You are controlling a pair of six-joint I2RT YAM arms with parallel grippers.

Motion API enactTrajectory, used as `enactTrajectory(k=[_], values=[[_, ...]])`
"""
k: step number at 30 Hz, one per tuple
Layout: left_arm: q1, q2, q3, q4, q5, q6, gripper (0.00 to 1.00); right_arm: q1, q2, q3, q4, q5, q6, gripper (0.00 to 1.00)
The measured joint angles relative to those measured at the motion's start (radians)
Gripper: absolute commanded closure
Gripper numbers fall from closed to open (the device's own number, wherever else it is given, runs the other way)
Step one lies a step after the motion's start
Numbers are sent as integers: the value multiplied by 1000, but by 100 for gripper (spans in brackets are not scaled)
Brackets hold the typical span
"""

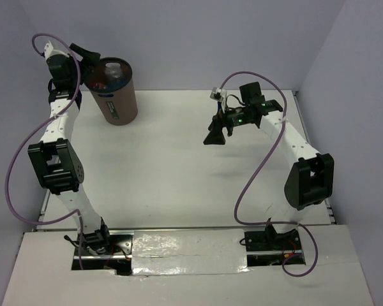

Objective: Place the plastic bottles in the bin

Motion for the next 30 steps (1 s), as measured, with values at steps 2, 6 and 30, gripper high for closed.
enactTrajectory(k=[2,6,30], values=[[0,0,0,-13,-1,11,1,0,0,0,0,4,2,0],[1,-11,0,-55,-1,45,1,0,-1,0,1,20,4,0],[14,-841,-703,2,330,140,1,-131,-213,52,102,399,275,0]])
